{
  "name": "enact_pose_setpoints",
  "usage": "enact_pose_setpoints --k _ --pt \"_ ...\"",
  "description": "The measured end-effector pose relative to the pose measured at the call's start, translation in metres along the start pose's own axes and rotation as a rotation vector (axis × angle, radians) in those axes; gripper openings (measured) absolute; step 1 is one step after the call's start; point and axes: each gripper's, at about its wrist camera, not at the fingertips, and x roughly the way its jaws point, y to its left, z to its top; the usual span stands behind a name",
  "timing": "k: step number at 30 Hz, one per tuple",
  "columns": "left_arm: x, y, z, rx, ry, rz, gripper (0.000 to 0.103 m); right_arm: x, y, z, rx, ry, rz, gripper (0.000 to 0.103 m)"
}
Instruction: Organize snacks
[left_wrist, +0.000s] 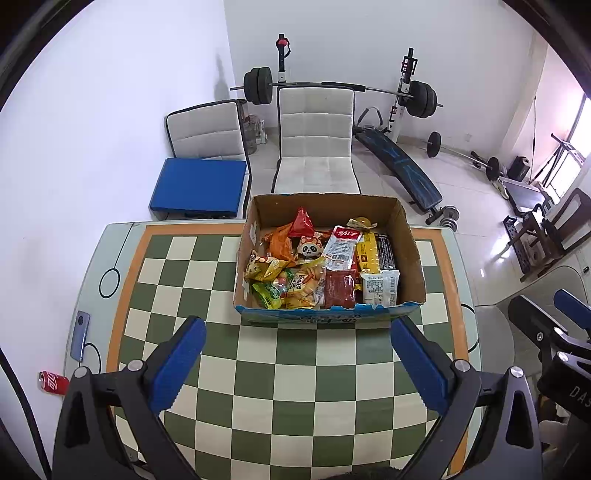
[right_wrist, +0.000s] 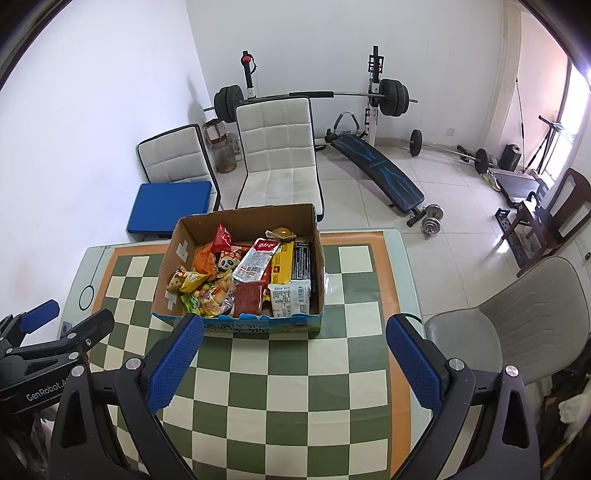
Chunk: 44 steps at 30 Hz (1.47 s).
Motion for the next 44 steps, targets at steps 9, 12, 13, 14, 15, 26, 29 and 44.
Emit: enact_pose_setpoints --k 9,12,13,14,15,26,29,44 --pt "0.000 -0.001 0.000 -0.001 0.001 0.000 0.103 -0.003 0.000 0.001 0.001 -0.003 0.000 0.101" --pt "0.000 -0.001 0.000 0.000 0.000 0.001 0.103 -0.004 0.000 0.001 0.002 -0.003 -0.001 0.101" --pt "0.000 -0.001 0.000 0.000 0.001 0.002 0.103 -0.003 0.001 0.002 0.003 -0.003 -0.002 0.101" --pt "0.000 -0.001 0.000 -0.001 0.001 -0.001 0.103 -0.004 0.000 0.001 0.004 -0.003 -0.002 0.101" --pt "0.000 -0.001 0.000 -0.001 0.000 0.000 0.103 -0.004 0.000 0.000 0.005 -0.004 -0.002 0.101" --pt "-0.001 -0.004 0.000 0.002 -0.002 -0.004 0.103 -0.006 0.000 0.002 0.004 -0.003 -0.005 0.101" --pt "-0.003 -0.009 0.000 0.009 -0.005 -0.010 0.103 -0.008 -0.001 0.002 0.012 -0.003 -0.006 0.101" --pt "-0.005 -0.010 0.003 0.014 -0.005 -0.005 0.103 -0.009 -0.003 0.002 0.025 -0.001 -0.012 0.101"
